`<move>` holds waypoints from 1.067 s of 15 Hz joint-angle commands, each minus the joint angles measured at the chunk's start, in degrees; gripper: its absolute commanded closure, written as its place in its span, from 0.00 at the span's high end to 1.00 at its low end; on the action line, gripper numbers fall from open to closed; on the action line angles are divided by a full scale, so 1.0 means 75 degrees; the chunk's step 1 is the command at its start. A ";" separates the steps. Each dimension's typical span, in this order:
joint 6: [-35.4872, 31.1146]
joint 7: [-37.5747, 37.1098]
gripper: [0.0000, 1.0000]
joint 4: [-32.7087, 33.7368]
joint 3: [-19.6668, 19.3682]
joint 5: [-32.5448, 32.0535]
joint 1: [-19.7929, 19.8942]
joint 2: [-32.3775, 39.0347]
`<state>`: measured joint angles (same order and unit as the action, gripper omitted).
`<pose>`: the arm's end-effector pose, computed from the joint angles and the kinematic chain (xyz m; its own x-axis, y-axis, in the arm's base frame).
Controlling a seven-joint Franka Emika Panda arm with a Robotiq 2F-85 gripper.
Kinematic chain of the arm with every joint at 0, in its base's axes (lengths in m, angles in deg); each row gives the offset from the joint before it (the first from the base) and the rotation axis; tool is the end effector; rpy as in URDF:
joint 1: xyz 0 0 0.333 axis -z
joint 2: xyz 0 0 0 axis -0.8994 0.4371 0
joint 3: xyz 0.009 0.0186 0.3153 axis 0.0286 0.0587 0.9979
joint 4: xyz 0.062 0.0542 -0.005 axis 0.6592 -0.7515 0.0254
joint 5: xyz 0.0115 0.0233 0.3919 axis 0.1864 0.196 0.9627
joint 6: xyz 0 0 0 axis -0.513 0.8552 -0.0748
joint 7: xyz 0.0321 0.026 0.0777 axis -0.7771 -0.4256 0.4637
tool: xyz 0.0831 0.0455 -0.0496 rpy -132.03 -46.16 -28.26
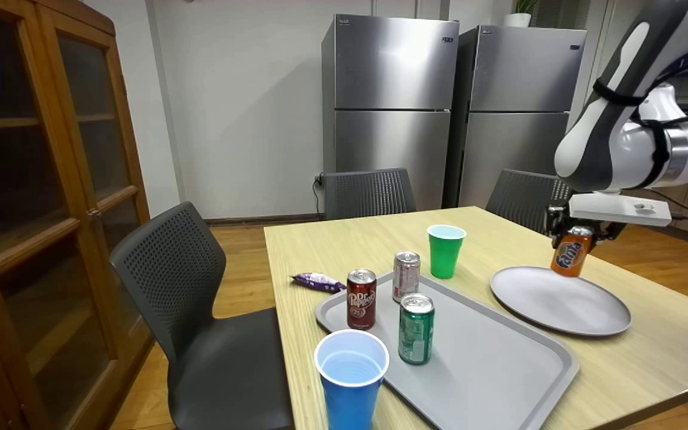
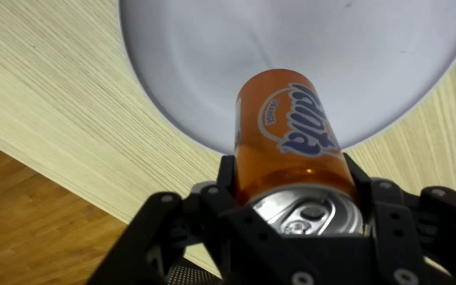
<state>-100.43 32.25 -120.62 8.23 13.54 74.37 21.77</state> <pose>0.4959 -0.2376 0.1931 0.7837 -0.5075 0.3581 -0.5559 -0.8303 0.0397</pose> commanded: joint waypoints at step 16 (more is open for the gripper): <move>0.0000 -0.0445 0.38 -0.1893 -0.1201 -0.1316 -0.4018 -0.2039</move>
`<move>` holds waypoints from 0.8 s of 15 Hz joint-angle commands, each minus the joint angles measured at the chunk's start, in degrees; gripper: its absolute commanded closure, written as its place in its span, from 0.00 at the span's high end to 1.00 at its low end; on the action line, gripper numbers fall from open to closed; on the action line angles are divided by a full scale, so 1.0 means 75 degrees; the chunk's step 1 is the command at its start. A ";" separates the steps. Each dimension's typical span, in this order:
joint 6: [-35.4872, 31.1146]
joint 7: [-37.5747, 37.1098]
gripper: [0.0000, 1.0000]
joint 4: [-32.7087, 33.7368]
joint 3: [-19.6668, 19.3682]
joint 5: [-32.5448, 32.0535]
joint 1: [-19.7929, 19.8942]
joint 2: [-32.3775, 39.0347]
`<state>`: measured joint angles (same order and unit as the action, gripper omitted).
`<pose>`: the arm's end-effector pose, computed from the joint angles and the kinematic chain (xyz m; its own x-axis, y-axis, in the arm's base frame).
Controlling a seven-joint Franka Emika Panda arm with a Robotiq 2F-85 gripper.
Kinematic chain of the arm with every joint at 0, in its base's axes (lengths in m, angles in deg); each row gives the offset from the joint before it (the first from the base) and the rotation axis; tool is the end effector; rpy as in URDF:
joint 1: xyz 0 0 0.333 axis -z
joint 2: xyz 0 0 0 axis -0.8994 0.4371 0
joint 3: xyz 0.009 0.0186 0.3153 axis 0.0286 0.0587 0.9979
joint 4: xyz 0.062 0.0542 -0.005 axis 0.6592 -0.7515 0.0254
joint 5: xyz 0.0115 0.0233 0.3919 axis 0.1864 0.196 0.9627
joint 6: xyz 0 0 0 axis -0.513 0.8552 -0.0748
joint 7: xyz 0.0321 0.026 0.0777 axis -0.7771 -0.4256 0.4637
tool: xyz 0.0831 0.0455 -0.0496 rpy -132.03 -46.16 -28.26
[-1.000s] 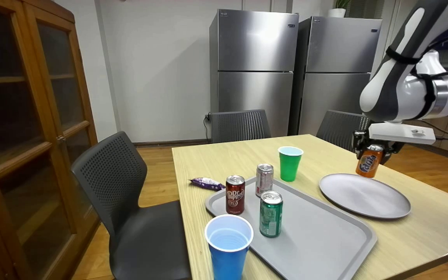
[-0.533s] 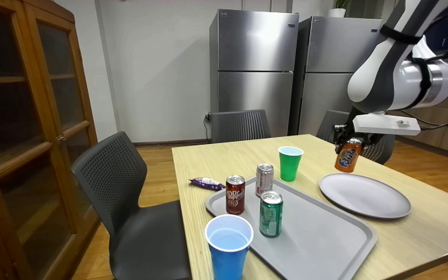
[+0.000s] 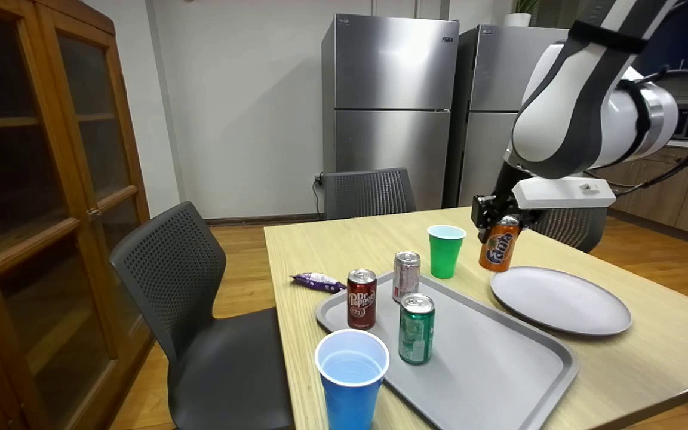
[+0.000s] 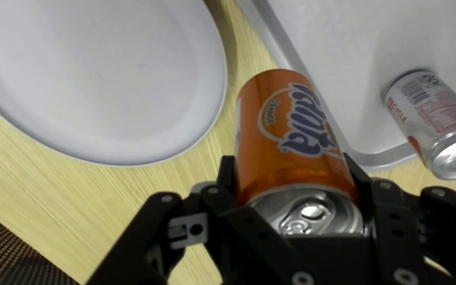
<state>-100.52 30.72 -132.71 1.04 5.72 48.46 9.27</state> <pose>0.4905 -0.0500 0.2345 0.9211 -0.1436 0.3618 -0.1757 -0.9828 0.0574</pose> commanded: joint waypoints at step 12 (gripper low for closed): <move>-0.0515 0.0064 0.38 -0.1003 -0.0240 -0.0416 -0.1705 -0.0203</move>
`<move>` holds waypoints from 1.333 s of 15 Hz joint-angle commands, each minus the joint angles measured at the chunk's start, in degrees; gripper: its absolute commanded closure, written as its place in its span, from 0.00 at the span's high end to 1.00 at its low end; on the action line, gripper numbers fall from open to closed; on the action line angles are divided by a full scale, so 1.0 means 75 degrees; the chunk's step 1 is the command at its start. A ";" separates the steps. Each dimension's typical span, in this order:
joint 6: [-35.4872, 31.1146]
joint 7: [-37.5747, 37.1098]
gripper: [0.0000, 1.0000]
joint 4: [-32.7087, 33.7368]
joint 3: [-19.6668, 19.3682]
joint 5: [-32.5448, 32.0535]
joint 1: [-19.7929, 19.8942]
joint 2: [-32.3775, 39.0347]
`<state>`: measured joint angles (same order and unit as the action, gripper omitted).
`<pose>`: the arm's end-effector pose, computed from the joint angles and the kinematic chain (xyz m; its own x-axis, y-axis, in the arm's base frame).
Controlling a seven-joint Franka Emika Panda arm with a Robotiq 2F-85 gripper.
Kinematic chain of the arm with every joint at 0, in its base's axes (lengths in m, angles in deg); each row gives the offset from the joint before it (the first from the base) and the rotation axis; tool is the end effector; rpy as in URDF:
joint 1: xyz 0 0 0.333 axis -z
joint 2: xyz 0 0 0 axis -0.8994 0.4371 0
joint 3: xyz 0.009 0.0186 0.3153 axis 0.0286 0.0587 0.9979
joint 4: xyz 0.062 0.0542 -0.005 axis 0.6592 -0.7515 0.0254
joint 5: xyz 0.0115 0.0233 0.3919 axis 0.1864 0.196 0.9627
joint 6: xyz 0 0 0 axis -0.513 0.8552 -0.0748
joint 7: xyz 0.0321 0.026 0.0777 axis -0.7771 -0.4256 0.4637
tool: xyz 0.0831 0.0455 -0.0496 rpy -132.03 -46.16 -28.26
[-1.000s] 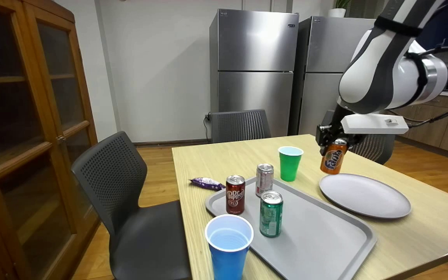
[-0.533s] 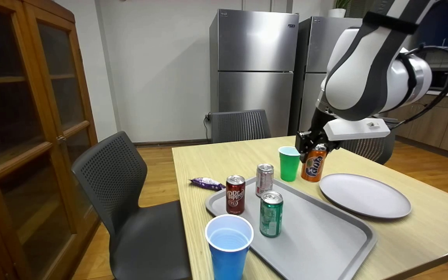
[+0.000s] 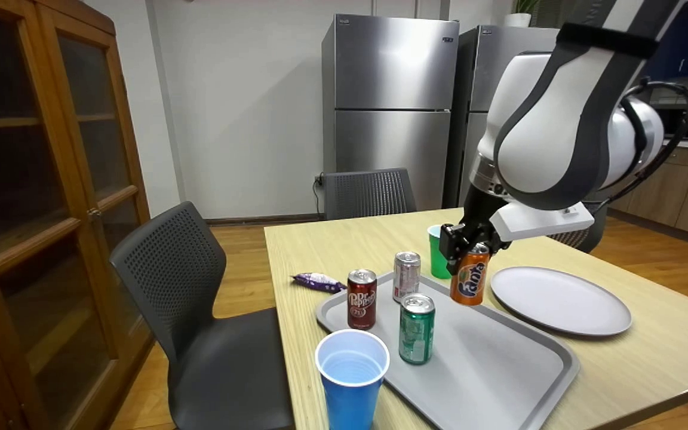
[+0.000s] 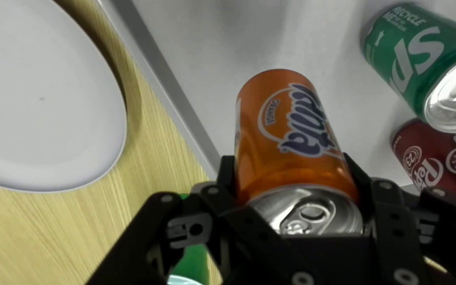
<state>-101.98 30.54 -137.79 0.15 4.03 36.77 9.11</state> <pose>0.4576 0.0403 0.2099 0.9509 0.0557 0.3044 0.0359 -0.9969 0.0704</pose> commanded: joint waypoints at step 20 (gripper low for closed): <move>-0.1993 0.1512 0.47 -0.0740 0.0331 0.1067 0.0386 0.1166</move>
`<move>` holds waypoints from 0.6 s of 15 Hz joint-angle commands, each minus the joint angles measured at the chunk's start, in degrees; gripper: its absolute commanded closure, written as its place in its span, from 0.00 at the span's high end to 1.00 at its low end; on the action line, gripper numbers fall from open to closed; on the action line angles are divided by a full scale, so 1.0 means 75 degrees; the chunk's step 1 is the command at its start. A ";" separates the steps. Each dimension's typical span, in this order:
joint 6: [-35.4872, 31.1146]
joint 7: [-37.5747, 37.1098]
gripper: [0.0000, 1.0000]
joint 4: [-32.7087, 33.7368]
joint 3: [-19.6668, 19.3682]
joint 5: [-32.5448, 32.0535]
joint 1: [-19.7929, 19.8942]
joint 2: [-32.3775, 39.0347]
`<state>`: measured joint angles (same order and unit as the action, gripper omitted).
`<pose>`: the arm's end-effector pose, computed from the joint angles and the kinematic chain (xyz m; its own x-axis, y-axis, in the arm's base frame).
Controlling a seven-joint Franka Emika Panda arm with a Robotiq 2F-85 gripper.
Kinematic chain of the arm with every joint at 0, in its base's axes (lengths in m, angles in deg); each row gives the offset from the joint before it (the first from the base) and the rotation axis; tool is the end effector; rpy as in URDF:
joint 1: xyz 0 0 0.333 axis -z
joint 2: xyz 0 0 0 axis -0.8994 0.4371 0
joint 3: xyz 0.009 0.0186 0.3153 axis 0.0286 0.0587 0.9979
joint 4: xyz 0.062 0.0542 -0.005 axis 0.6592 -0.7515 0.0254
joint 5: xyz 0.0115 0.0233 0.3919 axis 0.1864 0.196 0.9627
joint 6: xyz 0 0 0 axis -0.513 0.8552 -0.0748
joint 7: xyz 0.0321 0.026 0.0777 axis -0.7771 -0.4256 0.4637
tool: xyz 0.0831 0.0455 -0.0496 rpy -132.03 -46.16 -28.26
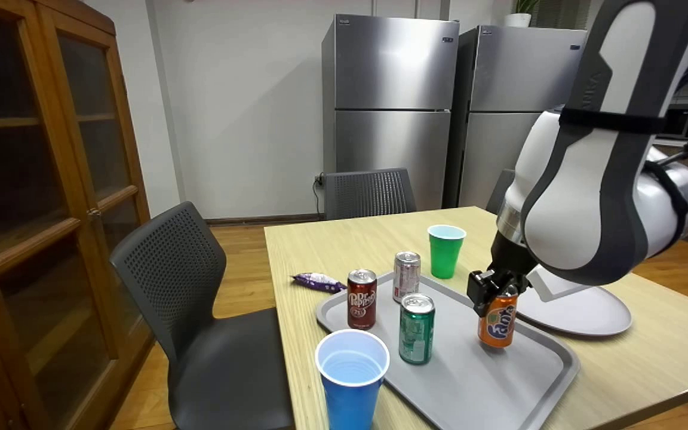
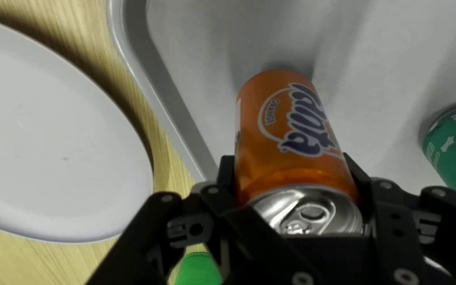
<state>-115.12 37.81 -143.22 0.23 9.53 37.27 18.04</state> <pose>0.4138 0.0163 0.1491 0.9504 0.1109 0.2906 0.0751 -0.9885 0.1316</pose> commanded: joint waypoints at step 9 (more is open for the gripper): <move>-0.0132 0.1172 1.00 -0.0094 0.0475 0.0457 0.0594 -0.0534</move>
<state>-116.50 42.78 -143.10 2.69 11.48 40.33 17.57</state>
